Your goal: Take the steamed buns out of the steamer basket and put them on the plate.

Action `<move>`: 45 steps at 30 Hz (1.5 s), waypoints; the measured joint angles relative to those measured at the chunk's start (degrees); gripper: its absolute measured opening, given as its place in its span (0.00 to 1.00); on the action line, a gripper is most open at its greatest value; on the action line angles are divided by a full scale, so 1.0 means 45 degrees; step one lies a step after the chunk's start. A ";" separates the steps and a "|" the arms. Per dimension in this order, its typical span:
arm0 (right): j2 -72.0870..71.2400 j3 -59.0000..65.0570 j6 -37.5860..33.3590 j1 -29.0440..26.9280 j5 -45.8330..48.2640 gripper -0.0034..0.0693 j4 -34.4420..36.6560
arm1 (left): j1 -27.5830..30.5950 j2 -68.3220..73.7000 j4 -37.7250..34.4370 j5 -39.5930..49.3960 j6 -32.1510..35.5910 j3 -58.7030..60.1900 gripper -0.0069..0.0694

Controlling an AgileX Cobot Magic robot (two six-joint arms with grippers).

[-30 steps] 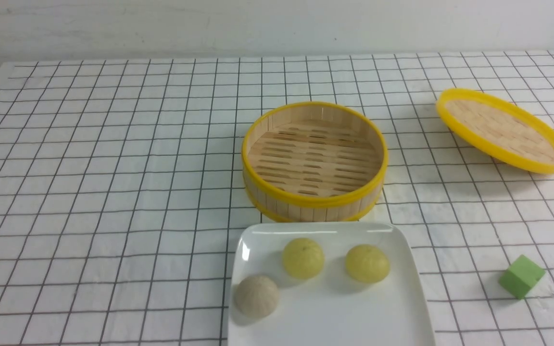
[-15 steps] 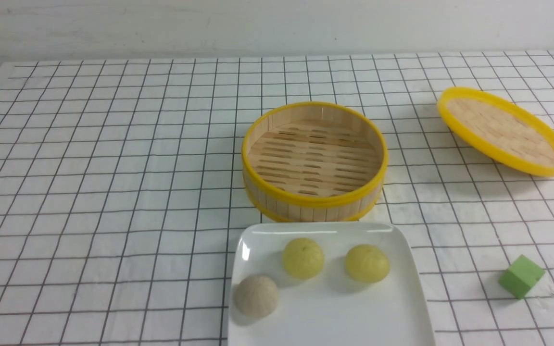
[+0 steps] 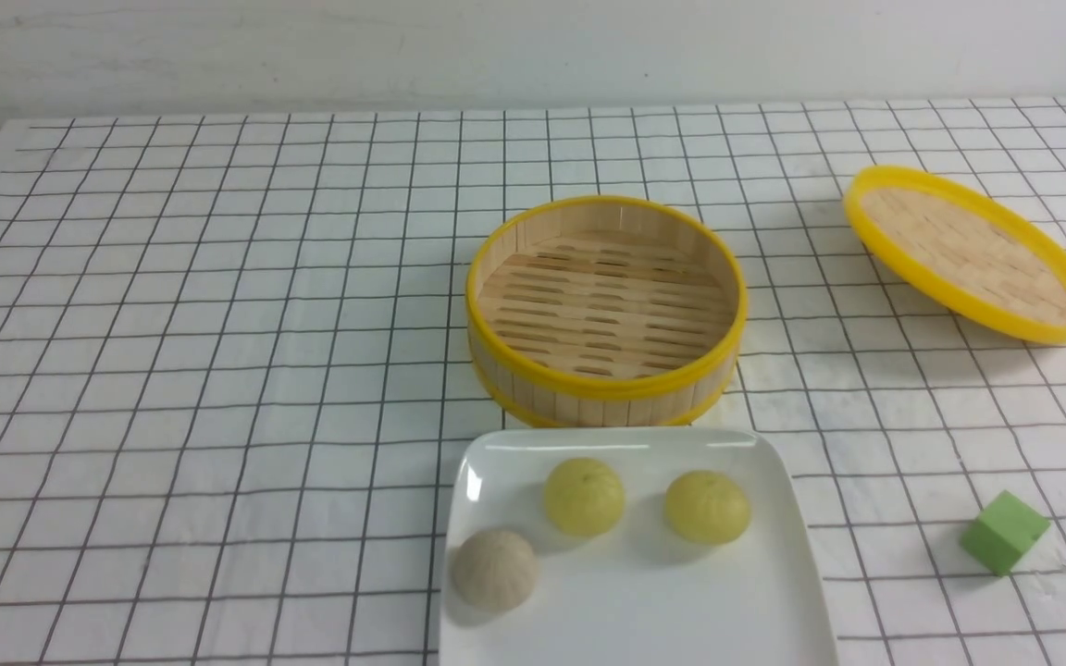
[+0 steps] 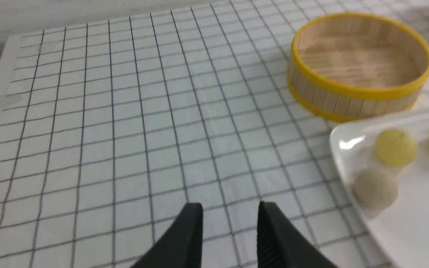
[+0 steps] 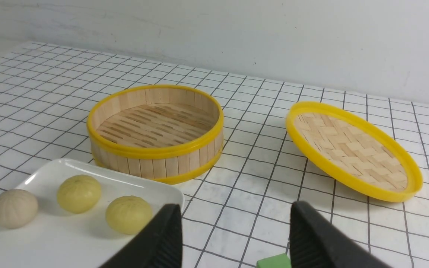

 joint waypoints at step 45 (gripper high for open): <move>0.0000 0.0000 0.0000 0.0000 -0.0014 0.36 0.0000 | 0.6242 -0.2193 -0.1083 -0.7491 -0.0172 0.9776 0.41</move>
